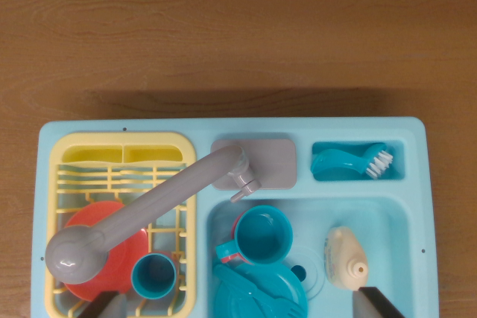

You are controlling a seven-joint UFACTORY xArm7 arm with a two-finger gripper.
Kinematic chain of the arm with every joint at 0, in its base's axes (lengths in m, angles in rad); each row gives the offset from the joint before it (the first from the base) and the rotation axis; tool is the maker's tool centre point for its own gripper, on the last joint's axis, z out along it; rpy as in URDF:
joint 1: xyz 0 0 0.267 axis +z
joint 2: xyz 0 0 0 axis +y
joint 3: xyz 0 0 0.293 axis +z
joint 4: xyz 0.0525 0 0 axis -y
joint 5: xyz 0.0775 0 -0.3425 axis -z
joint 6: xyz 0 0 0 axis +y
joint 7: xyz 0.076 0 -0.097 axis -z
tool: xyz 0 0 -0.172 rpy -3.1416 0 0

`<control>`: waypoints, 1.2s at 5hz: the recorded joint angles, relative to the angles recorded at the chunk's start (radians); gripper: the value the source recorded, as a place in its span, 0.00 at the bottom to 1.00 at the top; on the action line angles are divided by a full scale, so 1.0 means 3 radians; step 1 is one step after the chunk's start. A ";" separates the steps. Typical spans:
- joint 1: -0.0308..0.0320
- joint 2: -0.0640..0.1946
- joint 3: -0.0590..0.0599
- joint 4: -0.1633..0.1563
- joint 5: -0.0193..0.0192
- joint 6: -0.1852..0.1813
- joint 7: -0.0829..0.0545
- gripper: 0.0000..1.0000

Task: Pick detergent from the sink

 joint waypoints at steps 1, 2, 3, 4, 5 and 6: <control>0.0000 0.0000 0.0000 0.0000 0.0000 0.0000 0.0000 0.00; -0.0003 0.0007 -0.0005 -0.0021 0.0003 -0.0025 -0.0011 0.00; -0.0003 0.0007 -0.0005 -0.0021 0.0003 -0.0025 -0.0011 0.00; -0.0008 0.0019 -0.0014 -0.0060 0.0009 -0.0072 -0.0033 0.00; -0.0008 0.0019 -0.0014 -0.0060 0.0009 -0.0072 -0.0033 0.00; -0.0015 0.0036 -0.0027 -0.0113 0.0017 -0.0136 -0.0062 0.00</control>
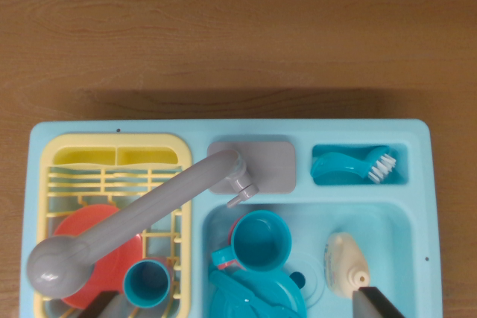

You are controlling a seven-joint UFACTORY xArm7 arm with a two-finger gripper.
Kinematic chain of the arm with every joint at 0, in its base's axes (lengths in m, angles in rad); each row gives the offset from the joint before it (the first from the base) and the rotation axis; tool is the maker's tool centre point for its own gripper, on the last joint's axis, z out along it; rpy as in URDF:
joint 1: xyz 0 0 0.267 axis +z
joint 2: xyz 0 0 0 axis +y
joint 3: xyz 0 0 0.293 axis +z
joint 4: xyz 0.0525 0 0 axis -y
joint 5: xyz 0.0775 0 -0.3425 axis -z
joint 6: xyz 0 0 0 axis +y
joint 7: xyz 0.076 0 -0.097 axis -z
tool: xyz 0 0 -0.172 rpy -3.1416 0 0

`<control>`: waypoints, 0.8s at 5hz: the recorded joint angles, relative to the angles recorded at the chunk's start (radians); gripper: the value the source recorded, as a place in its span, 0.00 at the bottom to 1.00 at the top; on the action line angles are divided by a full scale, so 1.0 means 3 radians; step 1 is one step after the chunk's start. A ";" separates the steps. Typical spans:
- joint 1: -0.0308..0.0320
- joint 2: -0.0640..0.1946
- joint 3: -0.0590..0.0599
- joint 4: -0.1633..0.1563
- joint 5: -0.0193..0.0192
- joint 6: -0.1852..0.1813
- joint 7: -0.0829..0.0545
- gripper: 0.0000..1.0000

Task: Pick detergent from the sink

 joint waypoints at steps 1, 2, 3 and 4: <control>0.0000 0.0000 0.0000 0.0000 0.0000 0.0000 0.0000 0.00; -0.0010 0.0023 -0.0017 -0.0071 0.0011 -0.0085 -0.0039 0.00; -0.0010 0.0023 -0.0017 -0.0071 0.0011 -0.0085 -0.0039 0.00; -0.0021 0.0049 -0.0037 -0.0154 0.0023 -0.0185 -0.0084 0.00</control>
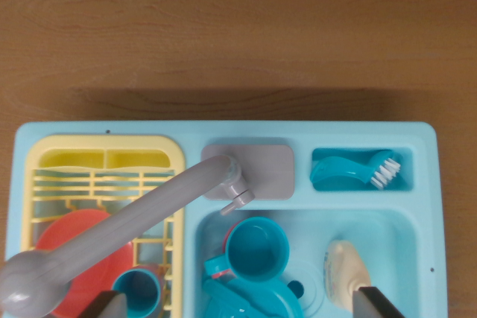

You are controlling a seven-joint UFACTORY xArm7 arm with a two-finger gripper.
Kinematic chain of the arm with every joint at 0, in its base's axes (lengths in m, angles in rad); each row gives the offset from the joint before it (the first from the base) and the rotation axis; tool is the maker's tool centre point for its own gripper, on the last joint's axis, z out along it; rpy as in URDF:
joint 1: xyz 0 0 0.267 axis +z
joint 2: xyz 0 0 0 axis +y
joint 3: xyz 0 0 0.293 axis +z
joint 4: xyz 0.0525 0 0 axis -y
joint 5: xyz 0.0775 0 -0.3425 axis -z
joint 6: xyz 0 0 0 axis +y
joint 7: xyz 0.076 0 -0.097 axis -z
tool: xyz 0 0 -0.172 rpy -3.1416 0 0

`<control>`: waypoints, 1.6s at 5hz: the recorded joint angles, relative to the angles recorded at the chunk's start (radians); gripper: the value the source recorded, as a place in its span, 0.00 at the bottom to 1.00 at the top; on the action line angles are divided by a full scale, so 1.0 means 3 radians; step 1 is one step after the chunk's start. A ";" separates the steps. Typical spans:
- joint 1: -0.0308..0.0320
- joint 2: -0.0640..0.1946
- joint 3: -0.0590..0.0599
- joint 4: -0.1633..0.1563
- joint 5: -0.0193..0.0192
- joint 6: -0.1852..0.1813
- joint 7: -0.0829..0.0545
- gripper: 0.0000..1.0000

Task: Pick detergent from the sink

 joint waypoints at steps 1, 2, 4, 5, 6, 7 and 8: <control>0.0000 0.0000 0.0000 0.0000 0.0000 0.0000 0.0000 0.00; -0.0012 0.0029 -0.0022 -0.0090 0.0014 -0.0108 -0.0049 0.00; -0.0027 0.0062 -0.0047 -0.0196 0.0030 -0.0235 -0.0107 0.00; -0.0027 0.0062 -0.0047 -0.0196 0.0030 -0.0235 -0.0107 0.00; -0.0042 0.0099 -0.0075 -0.0310 0.0047 -0.0370 -0.0168 0.00; -0.0042 0.0099 -0.0075 -0.0310 0.0047 -0.0370 -0.0168 0.00; -0.0059 0.0137 -0.0104 -0.0432 0.0065 -0.0516 -0.0235 0.00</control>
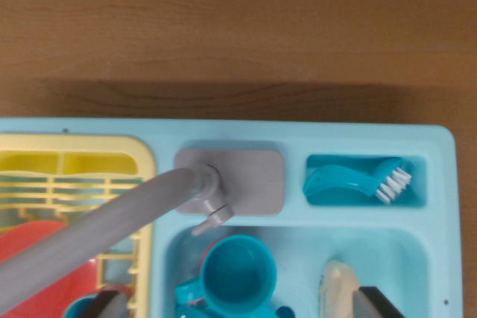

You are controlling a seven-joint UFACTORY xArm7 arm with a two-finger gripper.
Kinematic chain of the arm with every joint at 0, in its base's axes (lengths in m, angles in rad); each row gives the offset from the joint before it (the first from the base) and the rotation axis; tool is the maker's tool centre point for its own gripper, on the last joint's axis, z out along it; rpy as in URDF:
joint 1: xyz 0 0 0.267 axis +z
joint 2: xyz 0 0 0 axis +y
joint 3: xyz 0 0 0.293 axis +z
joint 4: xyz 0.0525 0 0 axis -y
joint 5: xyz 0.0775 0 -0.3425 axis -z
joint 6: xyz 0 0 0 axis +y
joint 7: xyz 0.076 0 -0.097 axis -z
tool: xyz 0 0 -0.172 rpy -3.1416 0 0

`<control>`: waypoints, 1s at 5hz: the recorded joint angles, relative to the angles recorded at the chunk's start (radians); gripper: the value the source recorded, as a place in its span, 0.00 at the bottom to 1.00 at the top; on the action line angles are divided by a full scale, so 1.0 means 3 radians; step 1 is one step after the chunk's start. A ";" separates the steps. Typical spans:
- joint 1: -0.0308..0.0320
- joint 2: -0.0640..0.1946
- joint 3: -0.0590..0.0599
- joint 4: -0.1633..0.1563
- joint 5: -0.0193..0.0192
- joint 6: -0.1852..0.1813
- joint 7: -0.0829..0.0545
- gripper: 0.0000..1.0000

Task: Pick detergent from the sink

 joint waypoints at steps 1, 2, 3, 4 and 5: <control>0.0000 0.0000 0.0000 0.0000 0.0000 0.0000 0.0000 0.00; -0.0016 0.0038 -0.0029 -0.0119 0.0018 -0.0143 -0.0065 0.00; -0.0016 0.0038 -0.0029 -0.0119 0.0018 -0.0143 -0.0065 0.00; -0.0034 0.0080 -0.0061 -0.0252 0.0038 -0.0302 -0.0137 0.00; -0.0034 0.0080 -0.0061 -0.0252 0.0038 -0.0302 -0.0137 0.00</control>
